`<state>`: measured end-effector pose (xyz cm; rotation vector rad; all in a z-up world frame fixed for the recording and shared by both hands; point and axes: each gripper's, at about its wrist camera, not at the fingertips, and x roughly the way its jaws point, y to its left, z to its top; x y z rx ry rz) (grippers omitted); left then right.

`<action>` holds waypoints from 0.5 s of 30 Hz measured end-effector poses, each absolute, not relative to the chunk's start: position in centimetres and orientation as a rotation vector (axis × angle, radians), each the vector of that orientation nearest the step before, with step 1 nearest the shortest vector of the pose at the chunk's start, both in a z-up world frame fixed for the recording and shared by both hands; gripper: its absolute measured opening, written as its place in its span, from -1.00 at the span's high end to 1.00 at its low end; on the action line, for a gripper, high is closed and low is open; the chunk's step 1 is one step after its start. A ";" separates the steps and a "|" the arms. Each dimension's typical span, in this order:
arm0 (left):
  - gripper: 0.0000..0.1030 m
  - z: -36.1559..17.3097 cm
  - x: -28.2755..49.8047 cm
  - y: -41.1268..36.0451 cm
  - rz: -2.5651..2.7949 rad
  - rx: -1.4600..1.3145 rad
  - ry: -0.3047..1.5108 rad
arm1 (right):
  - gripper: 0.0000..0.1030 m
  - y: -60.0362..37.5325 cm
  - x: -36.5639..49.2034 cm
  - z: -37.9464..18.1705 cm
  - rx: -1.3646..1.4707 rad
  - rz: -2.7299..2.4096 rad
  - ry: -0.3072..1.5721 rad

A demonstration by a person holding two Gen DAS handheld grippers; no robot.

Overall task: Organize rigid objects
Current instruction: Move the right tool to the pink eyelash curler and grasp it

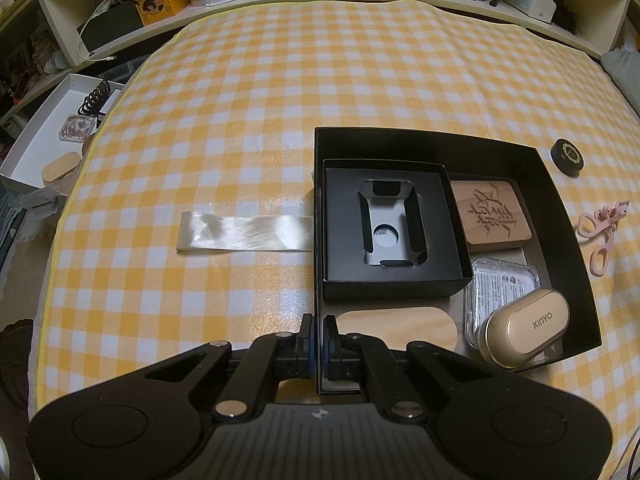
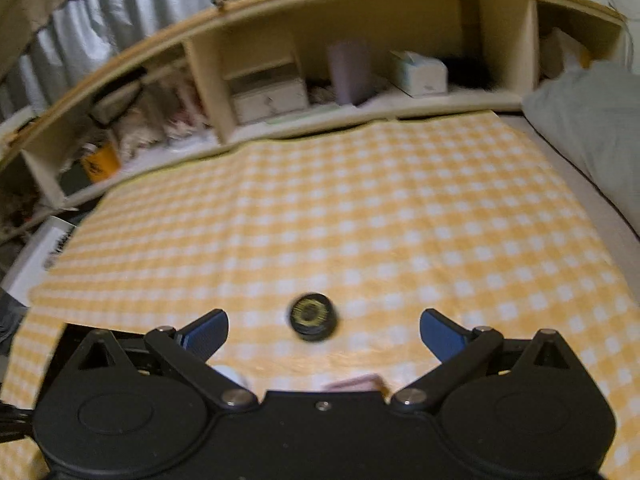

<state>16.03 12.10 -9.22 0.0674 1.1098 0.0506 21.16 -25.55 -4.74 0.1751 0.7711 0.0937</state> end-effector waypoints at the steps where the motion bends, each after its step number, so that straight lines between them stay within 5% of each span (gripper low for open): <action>1: 0.93 -9.2 16.0 12.1 0.051 0.067 1.110 | -1.00 -25.7 21.4 -5.3 0.166 0.083 0.785; 15: 0.93 -9.2 16.1 12.1 0.051 0.068 1.110 | -0.91 -23.8 23.5 -11.2 0.080 0.134 0.951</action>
